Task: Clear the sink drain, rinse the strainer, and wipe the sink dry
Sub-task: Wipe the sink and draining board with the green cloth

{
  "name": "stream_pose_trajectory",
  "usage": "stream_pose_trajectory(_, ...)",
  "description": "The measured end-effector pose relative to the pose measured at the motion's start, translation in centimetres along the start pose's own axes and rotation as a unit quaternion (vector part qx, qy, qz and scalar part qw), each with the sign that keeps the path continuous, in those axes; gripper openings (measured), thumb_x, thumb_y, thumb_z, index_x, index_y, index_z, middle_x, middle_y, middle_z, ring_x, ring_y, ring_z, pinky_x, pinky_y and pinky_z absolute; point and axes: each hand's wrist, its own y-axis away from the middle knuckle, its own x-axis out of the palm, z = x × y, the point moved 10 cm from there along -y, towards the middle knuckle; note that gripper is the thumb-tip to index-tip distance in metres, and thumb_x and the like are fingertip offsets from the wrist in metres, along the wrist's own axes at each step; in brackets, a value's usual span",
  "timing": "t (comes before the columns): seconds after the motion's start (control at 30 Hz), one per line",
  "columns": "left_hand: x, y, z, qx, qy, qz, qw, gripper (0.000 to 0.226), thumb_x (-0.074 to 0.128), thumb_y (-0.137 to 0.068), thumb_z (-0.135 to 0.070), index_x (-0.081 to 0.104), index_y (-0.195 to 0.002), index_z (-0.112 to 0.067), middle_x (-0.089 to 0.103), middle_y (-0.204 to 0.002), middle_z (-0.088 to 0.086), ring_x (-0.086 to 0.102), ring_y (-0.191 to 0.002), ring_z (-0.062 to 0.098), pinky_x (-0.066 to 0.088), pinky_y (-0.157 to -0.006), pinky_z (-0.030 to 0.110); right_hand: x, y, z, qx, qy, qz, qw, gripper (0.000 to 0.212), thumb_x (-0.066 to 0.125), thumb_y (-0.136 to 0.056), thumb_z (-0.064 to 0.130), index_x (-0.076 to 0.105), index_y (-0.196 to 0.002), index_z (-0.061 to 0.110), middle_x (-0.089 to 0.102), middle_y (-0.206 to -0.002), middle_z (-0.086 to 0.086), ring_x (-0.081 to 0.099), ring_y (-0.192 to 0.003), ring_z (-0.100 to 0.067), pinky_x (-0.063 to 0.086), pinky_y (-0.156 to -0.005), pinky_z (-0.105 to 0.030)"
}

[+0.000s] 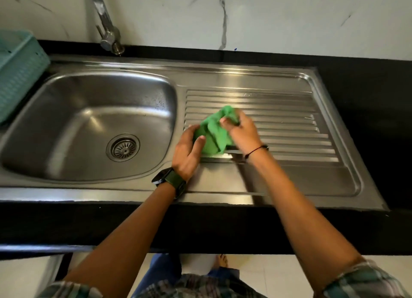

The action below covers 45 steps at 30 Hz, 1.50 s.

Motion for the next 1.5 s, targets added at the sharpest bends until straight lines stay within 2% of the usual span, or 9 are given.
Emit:
stream_pose_trajectory(0.13,0.5,0.0,0.0,0.004,-0.040,0.014,0.999,0.054,0.040,-0.084,-0.035,0.044,-0.129,-0.007,0.055,-0.124,0.009,0.051,-0.107,0.016,0.036,-0.086,0.016,-4.2,-1.7,-2.3,0.068,0.083,-0.010,0.994,0.047,0.061,-0.086,0.028,0.041,-0.127,0.016,0.060,-0.114,-0.007,0.057,-0.097,-0.021,0.047,-0.086,-0.030)
stream_pose_trajectory(0.33,0.8,-0.1,0.1,0.014,-0.043,0.021,0.999,0.055,0.042,-0.083,-0.035,0.042,-0.131,-0.009,0.053,-0.127,0.011,0.050,-0.109,0.015,0.036,-0.090,0.022,-9.8,-0.5,2.2,-0.095,0.286,-0.226,0.926,0.043,0.057,-0.085,0.009,0.045,-0.126,0.008,0.058,-0.120,-0.015,0.050,-0.113,-0.032,0.041,-0.096,-0.034)
stream_pose_trajectory(0.43,0.3,-0.2,0.2,0.007,-0.003,-0.001,1.000,0.060,0.044,-0.083,-0.033,0.035,-0.137,-0.010,0.050,-0.131,0.007,0.048,-0.114,0.013,0.040,-0.095,0.026,-1.9,1.8,3.0,-0.204,0.376,-0.071,0.901,0.026,0.050,-0.088,0.016,0.061,-0.111,0.009,0.063,-0.114,-0.016,0.052,-0.108,-0.036,0.036,-0.095,-0.036)
stream_pose_trajectory(0.53,-0.5,-0.4,0.8,-0.008,0.021,-0.029,0.999,0.066,0.045,-0.081,-0.030,0.027,-0.142,-0.011,0.044,-0.139,0.006,0.048,-0.120,0.017,0.043,-0.100,0.030,5.1,3.7,-1.6,-0.164,0.506,0.097,0.841,0.047,0.033,-0.095,0.040,0.036,-0.139,0.022,0.030,-0.152,-0.004,0.019,-0.141,-0.034,0.014,-0.115,-0.049)
stream_pose_trajectory(0.67,-0.1,-0.5,0.3,0.014,-0.018,-0.027,0.999,0.068,0.047,-0.080,-0.028,0.027,-0.142,-0.009,0.034,-0.147,0.010,0.041,-0.123,0.004,0.027,-0.096,-0.002,5.7,0.1,-4.1,-0.129,0.545,0.136,0.817,0.053,0.014,-0.095,0.050,0.004,-0.145,0.037,-0.001,-0.158,0.009,-0.012,-0.145,-0.026,-0.009,-0.114,-0.050)
stream_pose_trajectory(0.83,1.7,-0.7,0.1,0.020,-0.084,0.013,0.996,0.069,0.044,-0.081,-0.034,0.023,-0.144,-0.013,0.023,-0.153,0.009,0.019,-0.143,0.019,0.021,-0.117,0.038,9.1,-6.6,-2.6,-0.139,0.558,0.177,0.799,0.053,0.023,-0.095,0.049,0.005,-0.144,0.040,-0.002,-0.158,0.010,-0.013,-0.144,-0.028,-0.011,-0.112,-0.054)
stream_pose_trajectory(0.97,1.8,-2.1,0.3,0.010,-0.146,0.002,0.989,0.067,0.036,-0.083,-0.039,0.026,-0.143,-0.012,0.016,-0.155,0.008,0.008,-0.145,0.017,0.011,-0.119,0.039,10.5,-9.3,-0.8,-0.185,0.577,0.166,0.778,0.049,0.024,-0.096,0.047,0.013,-0.143,0.039,0.009,-0.157,0.011,0.004,-0.145,-0.028,0.004,-0.113,-0.056)
stream_pose_trajectory(1.4,1.4,-7.3,1.3,0.007,-0.161,0.017,0.987,0.049,0.042,-0.095,-0.027,0.033,-0.139,-0.008,0.031,-0.149,0.011,0.027,-0.139,0.024,0.024,-0.114,0.037,-19.7,-10.8,-7.3,0.043,0.611,-0.025,0.790,0.052,0.023,-0.091,0.055,0.024,-0.140,0.039,0.026,-0.153,0.001,0.026,-0.137,-0.031,0.020,-0.110,-0.055)
stream_pose_trajectory(1.5,0.5,-7.5,1.7,-0.015,-0.075,-0.006,0.997,0.053,0.043,-0.089,-0.035,0.035,-0.136,-0.012,0.042,-0.140,0.010,0.048,-0.112,0.015,0.040,-0.086,0.008,-18.8,-11.5,-6.9,0.054,0.583,-0.048,0.809,0.052,0.029,-0.093,0.050,0.033,-0.138,0.026,0.032,-0.148,-0.011,0.029,-0.133,-0.037,0.018,-0.111,-0.052)
